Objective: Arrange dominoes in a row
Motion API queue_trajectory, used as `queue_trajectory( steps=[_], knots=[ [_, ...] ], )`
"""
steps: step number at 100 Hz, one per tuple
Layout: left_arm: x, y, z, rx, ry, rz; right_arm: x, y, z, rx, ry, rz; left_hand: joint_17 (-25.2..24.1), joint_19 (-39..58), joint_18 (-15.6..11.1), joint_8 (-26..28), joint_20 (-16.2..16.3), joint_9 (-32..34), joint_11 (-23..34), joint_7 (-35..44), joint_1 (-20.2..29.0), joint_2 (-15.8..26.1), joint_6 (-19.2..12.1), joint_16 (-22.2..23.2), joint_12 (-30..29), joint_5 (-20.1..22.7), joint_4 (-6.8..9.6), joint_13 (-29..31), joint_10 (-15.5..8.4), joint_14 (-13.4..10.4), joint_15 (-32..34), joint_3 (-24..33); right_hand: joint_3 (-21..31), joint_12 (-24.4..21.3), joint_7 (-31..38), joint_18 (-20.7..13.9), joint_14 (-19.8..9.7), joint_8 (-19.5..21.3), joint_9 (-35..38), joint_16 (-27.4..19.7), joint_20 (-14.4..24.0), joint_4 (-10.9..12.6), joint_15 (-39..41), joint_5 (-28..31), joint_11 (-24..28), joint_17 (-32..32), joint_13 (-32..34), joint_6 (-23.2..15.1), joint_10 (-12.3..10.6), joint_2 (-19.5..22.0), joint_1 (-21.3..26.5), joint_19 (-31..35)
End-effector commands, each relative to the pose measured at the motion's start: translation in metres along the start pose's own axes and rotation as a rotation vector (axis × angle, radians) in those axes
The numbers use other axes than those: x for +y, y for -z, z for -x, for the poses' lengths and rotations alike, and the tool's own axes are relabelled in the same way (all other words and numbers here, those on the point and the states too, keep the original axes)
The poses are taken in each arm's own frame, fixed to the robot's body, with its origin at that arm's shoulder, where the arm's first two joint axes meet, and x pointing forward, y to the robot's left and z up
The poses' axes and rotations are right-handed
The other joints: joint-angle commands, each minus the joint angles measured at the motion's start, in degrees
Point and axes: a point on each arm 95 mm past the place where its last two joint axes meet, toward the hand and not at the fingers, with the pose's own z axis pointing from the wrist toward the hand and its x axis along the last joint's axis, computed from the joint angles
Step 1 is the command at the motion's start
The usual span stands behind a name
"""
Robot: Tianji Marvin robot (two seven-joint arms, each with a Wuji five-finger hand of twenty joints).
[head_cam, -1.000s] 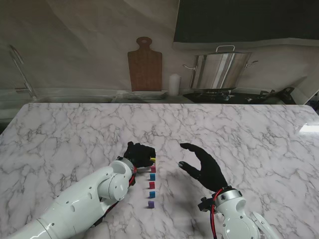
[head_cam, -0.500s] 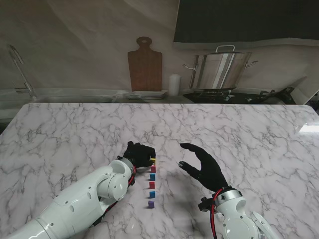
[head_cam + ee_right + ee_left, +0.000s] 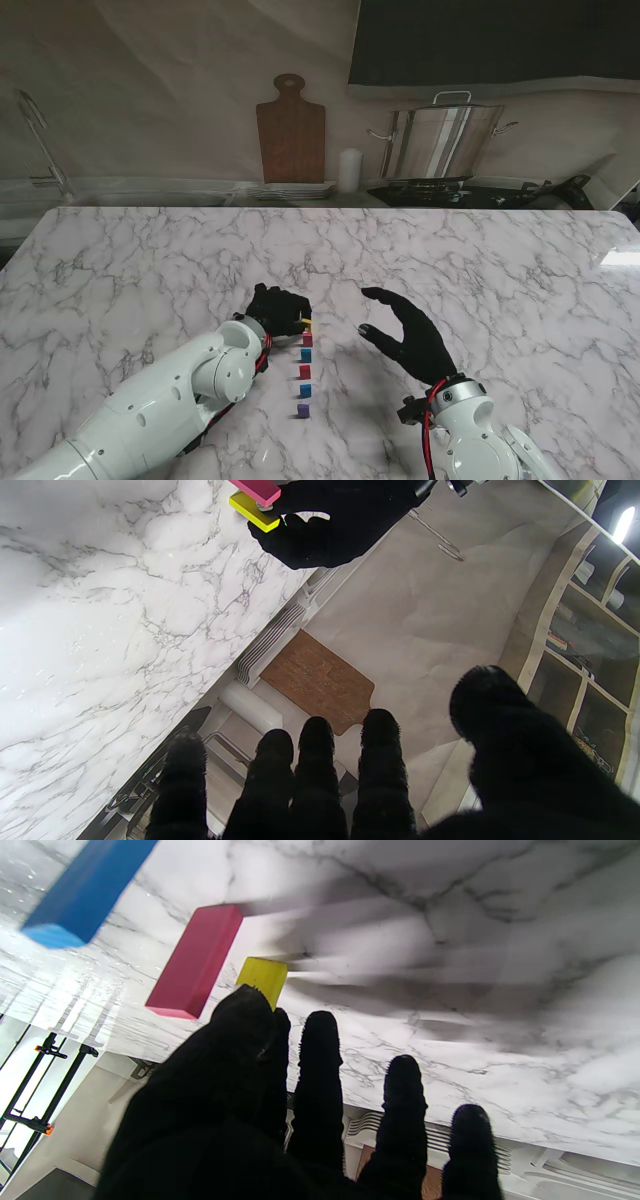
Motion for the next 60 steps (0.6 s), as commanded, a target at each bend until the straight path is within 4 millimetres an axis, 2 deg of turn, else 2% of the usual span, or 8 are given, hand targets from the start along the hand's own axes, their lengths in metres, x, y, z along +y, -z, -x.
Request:
queue_trajectory(
  steps=[1, 48, 51, 60],
  knots=[
    [0.0010, 0.0008, -0.0006, 0.005, -0.002, 0.015, -0.0014, 0.0013, 0.0005, -0.007, 0.000, -0.004, -1.1, -1.1, 0.7, -0.2, 1.4, -1.6, 0.7, -1.0, -0.2, -2.2, 0.0, 0.2, -0.7, -0.5, 0.62, -1.4, 0.3, 1.5, -0.2, 1.6, 1.3, 0.4, 0.6, -0.1, -0.3, 0.8, -0.4, 0.3, 0.8, 1.2, 0.5, -1.3, 0.9, -0.1, 1.2, -0.6, -0.2, 0.2, 1.7, 0.4],
    [0.0007, 0.0036, 0.0013, 0.006, -0.011, 0.026, -0.0013, 0.0014, 0.0004, -0.006, 0.001, -0.004, -1.2, -1.6, 0.7, -0.2, 1.5, -2.7, 0.8, -2.3, -0.8, -2.4, -0.3, 0.1, -1.2, -0.5, 0.55, -1.8, 0.5, 1.7, -0.6, 2.4, 1.4, 0.4, 0.6, -0.1, -0.4, 0.8, -0.4, 0.3, 0.8, 1.2, 0.5, -1.4, 0.8, -0.1, 1.2, -0.6, -0.1, 0.2, 1.7, 0.4],
    [0.0005, 0.0038, 0.0015, 0.007, -0.014, 0.026, -0.0013, 0.0014, 0.0003, -0.007, 0.001, -0.004, -1.1, -1.9, 0.7, 0.4, 1.8, -3.0, 1.5, -3.1, -1.7, -2.8, -0.3, 0.2, -2.1, -0.3, 0.07, -1.8, 0.4, 1.7, -0.7, 4.7, 1.4, 0.4, 0.6, -0.1, -0.3, 0.8, -0.5, 0.3, 0.8, 1.2, 0.5, -1.4, 0.8, -0.1, 1.2, -0.6, -0.1, 0.1, 1.7, 0.4],
    [-0.0003, 0.0043, 0.0023, 0.010, -0.021, 0.029, -0.0013, 0.0014, 0.0002, -0.006, 0.001, -0.003, -1.1, -2.0, 0.7, 0.2, 1.9, -3.5, 1.3, -3.8, -1.9, -2.8, -0.2, 0.1, -2.3, -0.6, 0.06, -2.1, 0.5, 1.7, -0.9, 5.1, 1.5, 0.4, 0.6, -0.1, -0.3, 0.8, -0.5, 0.3, 0.8, 1.2, 0.5, -1.4, 0.8, -0.1, 1.2, -0.6, -0.2, 0.2, 1.7, 0.4]
  ],
)
